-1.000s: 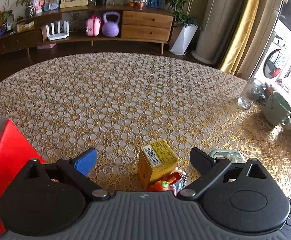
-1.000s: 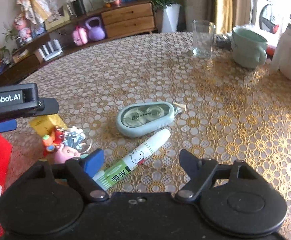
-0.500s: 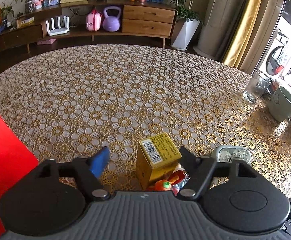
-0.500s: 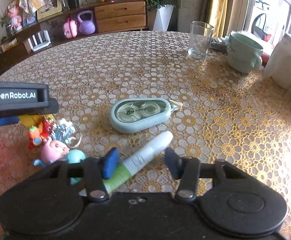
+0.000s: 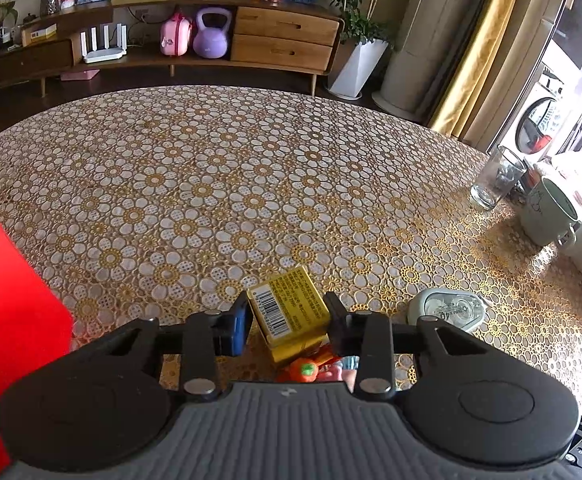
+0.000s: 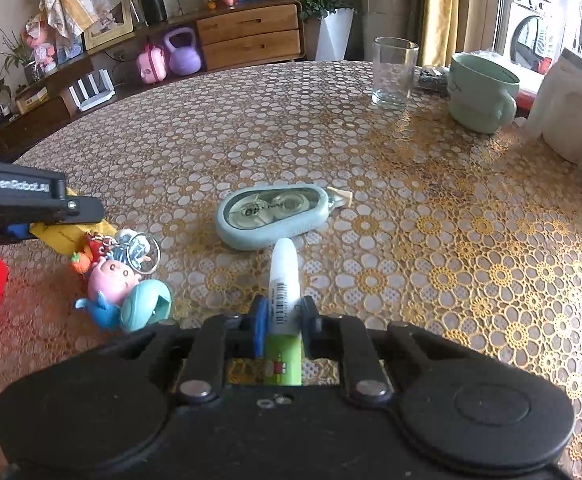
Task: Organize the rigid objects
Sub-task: 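Grasp the small yellow carton with the left tool while the right tool grasps the white marker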
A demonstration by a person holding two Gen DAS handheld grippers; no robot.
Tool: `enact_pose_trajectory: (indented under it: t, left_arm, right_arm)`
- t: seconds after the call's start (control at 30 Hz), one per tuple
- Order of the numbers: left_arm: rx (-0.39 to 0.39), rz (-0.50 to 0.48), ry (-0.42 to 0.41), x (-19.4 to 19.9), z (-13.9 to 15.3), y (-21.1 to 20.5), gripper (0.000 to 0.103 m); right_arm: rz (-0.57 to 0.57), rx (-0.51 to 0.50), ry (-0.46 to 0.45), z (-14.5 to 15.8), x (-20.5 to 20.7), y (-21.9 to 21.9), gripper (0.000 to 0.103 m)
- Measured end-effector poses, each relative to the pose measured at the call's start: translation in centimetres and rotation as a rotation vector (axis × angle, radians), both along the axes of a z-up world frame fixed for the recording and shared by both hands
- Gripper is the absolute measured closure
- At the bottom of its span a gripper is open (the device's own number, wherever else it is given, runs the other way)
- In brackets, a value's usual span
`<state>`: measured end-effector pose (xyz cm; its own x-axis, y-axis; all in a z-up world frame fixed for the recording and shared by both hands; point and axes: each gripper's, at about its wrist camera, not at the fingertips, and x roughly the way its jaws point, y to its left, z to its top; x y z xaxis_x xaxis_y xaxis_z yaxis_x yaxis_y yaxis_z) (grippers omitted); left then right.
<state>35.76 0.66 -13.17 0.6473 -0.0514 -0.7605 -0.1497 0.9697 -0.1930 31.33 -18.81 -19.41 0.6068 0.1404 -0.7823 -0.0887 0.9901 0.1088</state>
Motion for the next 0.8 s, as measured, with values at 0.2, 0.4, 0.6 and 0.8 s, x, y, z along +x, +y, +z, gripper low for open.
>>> enact_pose_trajectory:
  t: [0.2,0.4,0.6,0.8]
  left_arm:
    - [0.008,0.002,-0.007,-0.8,1.0,0.7,0.066]
    - [-0.004,-0.018,-0.009,-2.3,2.4,1.1,0.074]
    - [0.004,-0.044,-0.019,-4.4,3.9,1.5,0.074]
    - [-0.023,-0.065,-0.034,-6.7,5.6,2.4,0.074]
  right_arm:
    - [0.012,0.027,-0.012,1.2,-1.1,-0.7,0.087]
    - [0.043,0.046,-0.033,3.2,-3.2,-0.8,0.087]
    - [0.068,0.07,-0.045,5.2,-5.3,-0.6,0.087]
    - [0.094,0.11,-0.057,7.3,-7.2,0.1,0.087]
